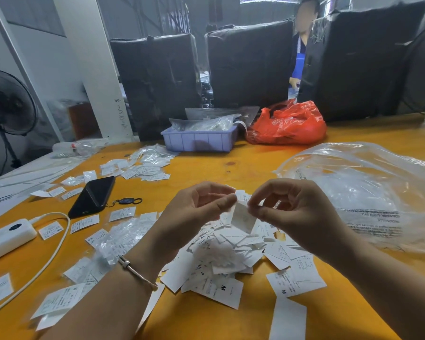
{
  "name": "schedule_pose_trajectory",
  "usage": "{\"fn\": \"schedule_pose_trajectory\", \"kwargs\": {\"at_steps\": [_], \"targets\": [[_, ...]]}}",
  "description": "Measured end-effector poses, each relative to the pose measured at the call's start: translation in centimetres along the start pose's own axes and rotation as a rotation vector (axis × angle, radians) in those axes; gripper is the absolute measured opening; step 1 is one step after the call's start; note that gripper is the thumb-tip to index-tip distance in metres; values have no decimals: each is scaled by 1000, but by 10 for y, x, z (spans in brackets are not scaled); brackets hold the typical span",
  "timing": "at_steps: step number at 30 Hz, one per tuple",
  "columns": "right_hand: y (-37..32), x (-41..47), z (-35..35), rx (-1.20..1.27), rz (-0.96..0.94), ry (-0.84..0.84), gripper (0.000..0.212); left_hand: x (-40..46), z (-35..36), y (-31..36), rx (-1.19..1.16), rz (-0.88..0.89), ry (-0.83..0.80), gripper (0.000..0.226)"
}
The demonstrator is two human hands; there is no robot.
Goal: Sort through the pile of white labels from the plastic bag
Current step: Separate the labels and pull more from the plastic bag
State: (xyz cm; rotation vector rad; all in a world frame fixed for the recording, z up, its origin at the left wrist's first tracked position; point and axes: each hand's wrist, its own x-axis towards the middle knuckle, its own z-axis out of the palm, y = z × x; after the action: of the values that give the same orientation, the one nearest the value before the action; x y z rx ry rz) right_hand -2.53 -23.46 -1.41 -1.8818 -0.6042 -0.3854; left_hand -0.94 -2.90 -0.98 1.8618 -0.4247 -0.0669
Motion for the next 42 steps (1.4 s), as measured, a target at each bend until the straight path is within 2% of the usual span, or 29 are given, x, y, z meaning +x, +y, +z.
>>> {"fn": "schedule_pose_trajectory", "kwargs": {"at_steps": [6, 10, 14, 18, 21, 23, 27, 29, 31, 32, 37, 40, 42], "targets": [[1, -1, 1, 29, -8, 15, 14, -2, 0, 1, -30, 50, -28, 19], [4, 2, -3, -37, -1, 145, 14, 1, -19, 1, 89, -73, 14, 3], [15, 7, -23, -553, -38, 357, 11, 5, -54, -8, 398, -348, 167, 7], [25, 13, -43, -959, 227, 244, 15, 2, -89, -14, 594, -539, 185, 12], [32, 15, -53, -1107, 387, 204, 12, 0, -97, -18, 714, -599, 176, 14], [37, 15, -59, -1153, 448, 184, 17, -1, -94, -21, 748, -604, 190, 14], [45, 15, -62, -1241, 618, 33, 31, 1, -90, -24, 790, -581, 226, 19], [49, 16, -62, -1256, 675, -7, 28, 3, -88, -25, 800, -552, 235, 24], [54, 15, -65, -1257, 625, 27, 8, 4, -85, -24, 778, -467, 290, 23], [56, 15, -67, -1252, 603, 53, 4, 4, -83, -23, 759, -408, 327, 20], [60, 14, -70, -1238, 552, 114, 14, 6, -58, -18, 743, -109, 440, 11], [66, 14, -70, -1249, 565, 104, 28, 6, -42, -18, 741, 0, 412, 5], [69, 13, -71, -1262, 559, 81, 24, 7, -34, -20, 739, 22, 365, 5]]}}
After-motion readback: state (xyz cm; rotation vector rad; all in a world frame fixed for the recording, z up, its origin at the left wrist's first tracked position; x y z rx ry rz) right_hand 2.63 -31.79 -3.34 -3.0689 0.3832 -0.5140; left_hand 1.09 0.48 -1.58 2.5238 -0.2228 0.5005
